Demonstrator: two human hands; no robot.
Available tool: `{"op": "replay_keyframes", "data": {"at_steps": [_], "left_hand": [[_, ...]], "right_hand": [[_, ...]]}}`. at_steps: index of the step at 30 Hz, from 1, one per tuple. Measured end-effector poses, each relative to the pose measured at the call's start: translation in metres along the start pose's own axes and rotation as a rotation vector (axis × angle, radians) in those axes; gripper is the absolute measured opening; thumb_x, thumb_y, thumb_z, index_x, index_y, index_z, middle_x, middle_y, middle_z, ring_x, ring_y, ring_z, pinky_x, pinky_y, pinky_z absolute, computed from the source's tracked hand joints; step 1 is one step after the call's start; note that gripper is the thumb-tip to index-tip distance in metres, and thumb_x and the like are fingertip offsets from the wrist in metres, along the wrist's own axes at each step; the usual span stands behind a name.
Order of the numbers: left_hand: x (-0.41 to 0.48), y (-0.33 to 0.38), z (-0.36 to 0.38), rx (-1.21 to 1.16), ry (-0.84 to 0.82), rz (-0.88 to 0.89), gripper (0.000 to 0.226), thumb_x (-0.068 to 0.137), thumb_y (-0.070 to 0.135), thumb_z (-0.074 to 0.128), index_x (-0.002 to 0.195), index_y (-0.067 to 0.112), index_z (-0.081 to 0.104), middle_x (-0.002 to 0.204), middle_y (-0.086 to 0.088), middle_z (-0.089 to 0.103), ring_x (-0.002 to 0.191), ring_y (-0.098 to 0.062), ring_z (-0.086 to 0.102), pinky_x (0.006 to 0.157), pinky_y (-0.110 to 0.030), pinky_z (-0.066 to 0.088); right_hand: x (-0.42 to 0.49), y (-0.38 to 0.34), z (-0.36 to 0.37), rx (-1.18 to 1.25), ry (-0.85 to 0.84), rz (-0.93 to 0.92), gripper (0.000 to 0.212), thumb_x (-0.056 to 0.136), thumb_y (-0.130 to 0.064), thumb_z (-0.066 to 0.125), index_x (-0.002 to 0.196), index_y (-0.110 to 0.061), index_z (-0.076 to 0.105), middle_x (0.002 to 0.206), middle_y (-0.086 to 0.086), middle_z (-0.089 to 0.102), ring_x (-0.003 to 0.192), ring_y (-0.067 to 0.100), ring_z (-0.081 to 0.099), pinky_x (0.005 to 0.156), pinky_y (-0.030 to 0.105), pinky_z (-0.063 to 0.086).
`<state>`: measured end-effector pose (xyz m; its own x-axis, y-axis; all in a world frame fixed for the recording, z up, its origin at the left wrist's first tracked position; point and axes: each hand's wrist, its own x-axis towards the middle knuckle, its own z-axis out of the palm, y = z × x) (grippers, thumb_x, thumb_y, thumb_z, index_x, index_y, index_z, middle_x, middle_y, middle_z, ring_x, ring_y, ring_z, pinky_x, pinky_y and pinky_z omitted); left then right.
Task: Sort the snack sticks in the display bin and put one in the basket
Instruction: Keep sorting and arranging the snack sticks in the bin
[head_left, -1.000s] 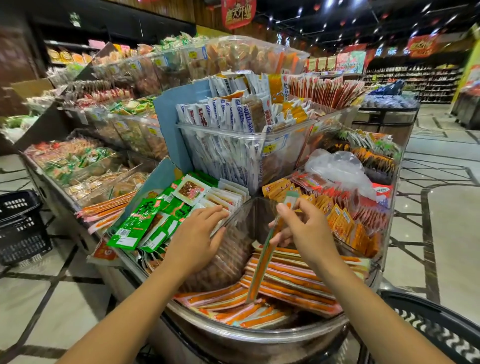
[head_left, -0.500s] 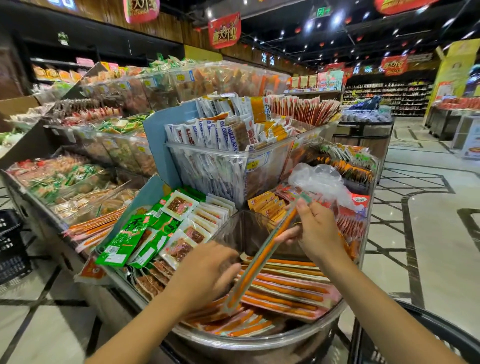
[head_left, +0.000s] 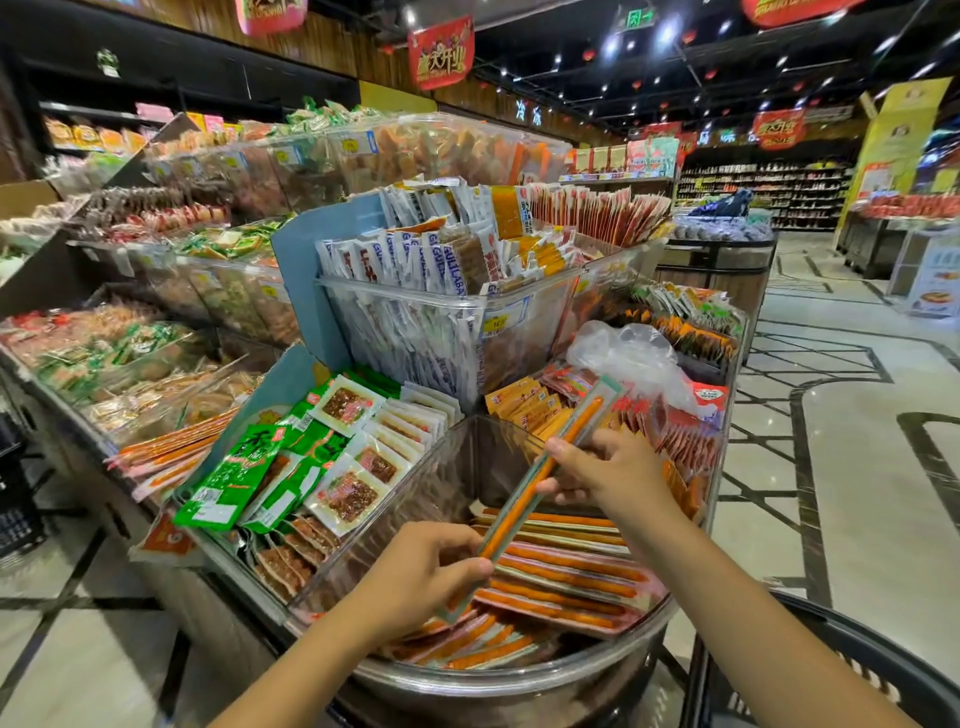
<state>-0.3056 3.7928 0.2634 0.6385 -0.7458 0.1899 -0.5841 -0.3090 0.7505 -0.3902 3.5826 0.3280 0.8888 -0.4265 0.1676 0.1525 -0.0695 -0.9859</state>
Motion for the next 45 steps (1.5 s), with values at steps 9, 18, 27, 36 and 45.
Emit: {"op": "replay_keyframes", "data": {"at_steps": [9,18,27,36,45], "left_hand": [[-0.002,0.006,-0.003,-0.147,0.11,-0.085,0.014,0.081,0.017,0.083,0.092,0.02,0.075,0.08,-0.001,0.077,0.076,-0.013,0.074,0.072,-0.025,0.057],[-0.005,0.007,-0.022,-0.218,0.199,-0.083,0.008,0.083,0.009,0.08,0.082,0.015,0.076,0.076,-0.005,0.075,0.067,-0.012,0.07,0.056,-0.019,0.052],[-0.01,0.002,-0.049,-0.137,0.256,-0.062,0.008,0.083,0.009,0.08,0.082,0.016,0.078,0.073,-0.006,0.075,0.067,-0.019,0.071,0.062,-0.021,0.053],[-0.014,0.008,-0.063,-0.173,0.262,-0.068,0.014,0.082,0.01,0.081,0.083,0.024,0.08,0.07,-0.007,0.074,0.059,-0.015,0.067,0.055,-0.024,0.053],[-0.011,-0.011,-0.092,0.193,0.478,-0.041,0.032,0.075,0.021,0.088,0.102,0.027,0.074,0.089,0.019,0.075,0.081,-0.001,0.069,0.068,-0.008,0.046]], "right_hand": [[-0.001,0.015,0.009,-0.171,-0.01,-0.035,0.005,0.097,-0.007,0.063,0.097,-0.004,0.067,0.081,0.014,0.076,0.07,0.023,0.076,0.06,0.028,0.06],[-0.005,0.011,-0.001,-0.715,0.152,-0.407,0.036,0.084,-0.048,0.074,0.065,-0.021,0.059,0.057,-0.003,0.06,0.054,0.011,0.059,0.056,0.033,0.051],[-0.01,0.004,0.012,-0.902,0.053,-0.83,0.017,0.087,-0.038,0.074,0.089,-0.022,0.07,0.084,-0.011,0.062,0.061,0.006,0.055,0.053,0.027,0.05],[0.005,-0.023,0.027,-1.366,-0.282,-0.631,0.021,0.098,-0.034,0.061,0.117,-0.028,0.068,0.108,-0.006,0.06,0.1,0.02,0.059,0.079,0.038,0.053],[0.016,-0.021,0.015,-1.0,-0.056,-0.525,0.015,0.095,-0.029,0.068,0.091,-0.023,0.055,0.089,-0.007,0.059,0.082,0.015,0.055,0.073,0.037,0.049]]}}
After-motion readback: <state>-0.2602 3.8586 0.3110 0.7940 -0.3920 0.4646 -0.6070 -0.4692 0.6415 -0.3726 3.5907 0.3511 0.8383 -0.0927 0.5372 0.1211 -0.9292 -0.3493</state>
